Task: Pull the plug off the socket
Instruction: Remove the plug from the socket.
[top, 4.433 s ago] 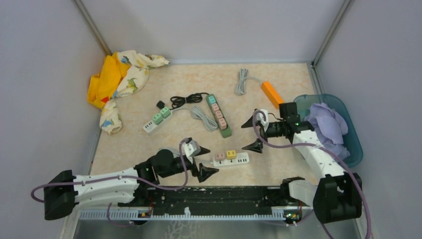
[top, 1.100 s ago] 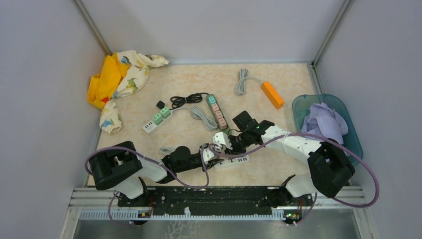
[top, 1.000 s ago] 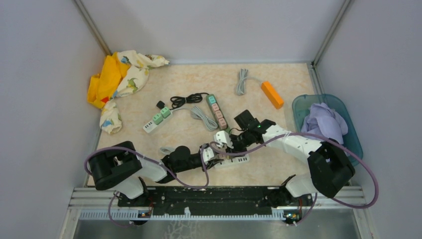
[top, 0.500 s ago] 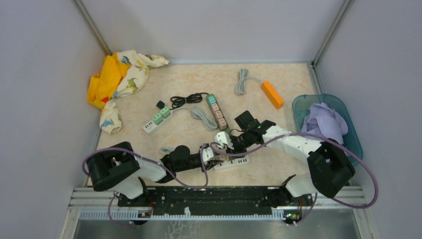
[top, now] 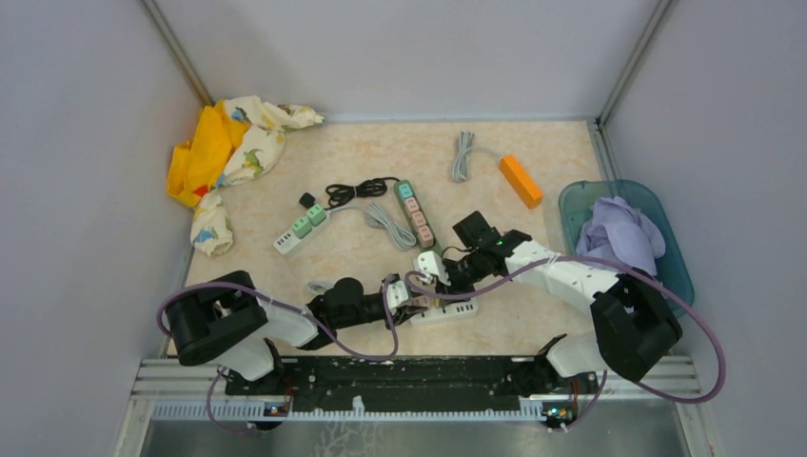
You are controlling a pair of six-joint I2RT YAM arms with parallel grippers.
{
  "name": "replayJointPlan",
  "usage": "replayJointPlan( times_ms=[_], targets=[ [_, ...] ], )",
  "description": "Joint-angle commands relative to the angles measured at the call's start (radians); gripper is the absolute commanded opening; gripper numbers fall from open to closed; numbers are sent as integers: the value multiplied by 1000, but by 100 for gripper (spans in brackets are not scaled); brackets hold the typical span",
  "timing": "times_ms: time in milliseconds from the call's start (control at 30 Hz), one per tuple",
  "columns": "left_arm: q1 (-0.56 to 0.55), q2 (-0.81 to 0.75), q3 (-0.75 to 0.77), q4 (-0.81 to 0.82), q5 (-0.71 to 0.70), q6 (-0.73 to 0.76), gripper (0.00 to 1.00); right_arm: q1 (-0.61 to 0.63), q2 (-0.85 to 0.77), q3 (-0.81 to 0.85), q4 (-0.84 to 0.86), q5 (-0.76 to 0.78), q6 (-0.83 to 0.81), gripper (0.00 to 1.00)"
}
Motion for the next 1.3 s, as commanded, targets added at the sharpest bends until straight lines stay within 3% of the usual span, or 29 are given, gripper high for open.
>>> replayJointPlan(
  times_ms=[0,233,467,633,800,1000,1267],
  targets=[
    [-1,27,-6,-81,29,-29,1,27,-32,20,55,-97,5,0],
    [-1,31,-11,-82,27,-46,1,32,-48,9,202,-2,161,0],
    [-1,40,-15,-83,26,-49,1,-17,-71,8,138,32,76,0],
    [0,43,-10,-82,26,-46,1,-19,-70,12,49,-77,-14,0],
    [0,45,-6,-83,30,-47,1,10,-62,14,82,-123,41,0],
    [1,53,-4,-85,35,-50,1,13,-66,13,177,-61,150,0],
    [2,50,-5,-94,32,-45,1,-40,-93,12,120,-44,79,0]
  ],
)
